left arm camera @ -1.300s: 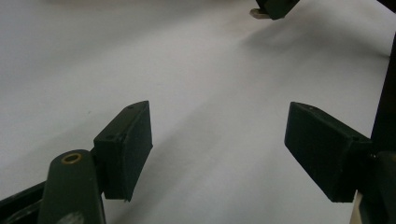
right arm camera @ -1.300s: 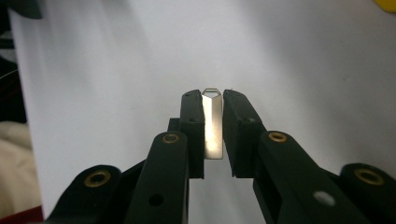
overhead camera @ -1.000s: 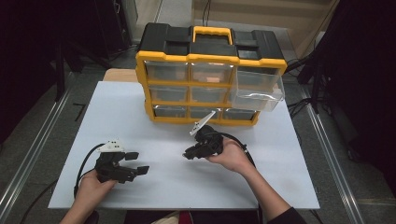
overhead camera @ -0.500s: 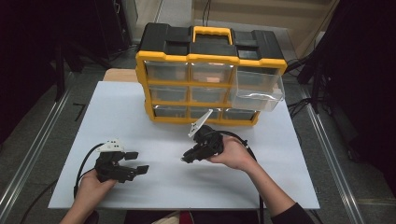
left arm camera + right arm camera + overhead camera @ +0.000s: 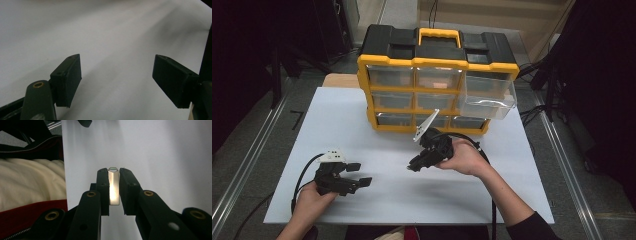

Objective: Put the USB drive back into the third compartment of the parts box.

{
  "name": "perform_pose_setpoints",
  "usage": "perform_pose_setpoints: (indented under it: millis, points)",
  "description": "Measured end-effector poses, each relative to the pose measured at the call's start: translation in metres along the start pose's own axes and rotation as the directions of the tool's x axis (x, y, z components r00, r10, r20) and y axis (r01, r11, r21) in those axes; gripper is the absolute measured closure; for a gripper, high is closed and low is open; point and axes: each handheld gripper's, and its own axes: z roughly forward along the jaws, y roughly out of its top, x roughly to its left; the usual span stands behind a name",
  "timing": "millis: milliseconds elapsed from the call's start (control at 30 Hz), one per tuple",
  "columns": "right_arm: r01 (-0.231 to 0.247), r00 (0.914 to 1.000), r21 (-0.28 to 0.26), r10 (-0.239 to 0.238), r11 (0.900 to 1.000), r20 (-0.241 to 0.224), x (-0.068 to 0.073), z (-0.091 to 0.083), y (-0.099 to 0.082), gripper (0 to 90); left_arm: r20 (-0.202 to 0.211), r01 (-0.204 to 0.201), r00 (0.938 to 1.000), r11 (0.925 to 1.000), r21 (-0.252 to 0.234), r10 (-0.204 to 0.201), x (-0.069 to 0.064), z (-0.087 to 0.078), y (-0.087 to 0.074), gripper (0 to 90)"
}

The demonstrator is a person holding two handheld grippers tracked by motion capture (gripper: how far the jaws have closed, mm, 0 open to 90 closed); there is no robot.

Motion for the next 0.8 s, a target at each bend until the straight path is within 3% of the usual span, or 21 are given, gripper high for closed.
perform_pose_setpoints:
  millis: [700, 800]
  points:
    - [-0.001, 0.9998, 0.002, 0.001, 1.0, 0.018, 0.004, -0.03, 0.015, 76.6, 0.003, 0.001, 1.0, 1.0, 0.004, -0.002, 0.0, 0.0, 0.0, 24.4]
    - [0.016, 0.9994, -0.009, -0.015, 0.9998, 0.03, 0.006, -0.037, 0.019, 76.6, 0.004, 0.002, 1.0, 1.0, 0.004, -0.002, 0.0, 0.0, 0.0, 24.4]
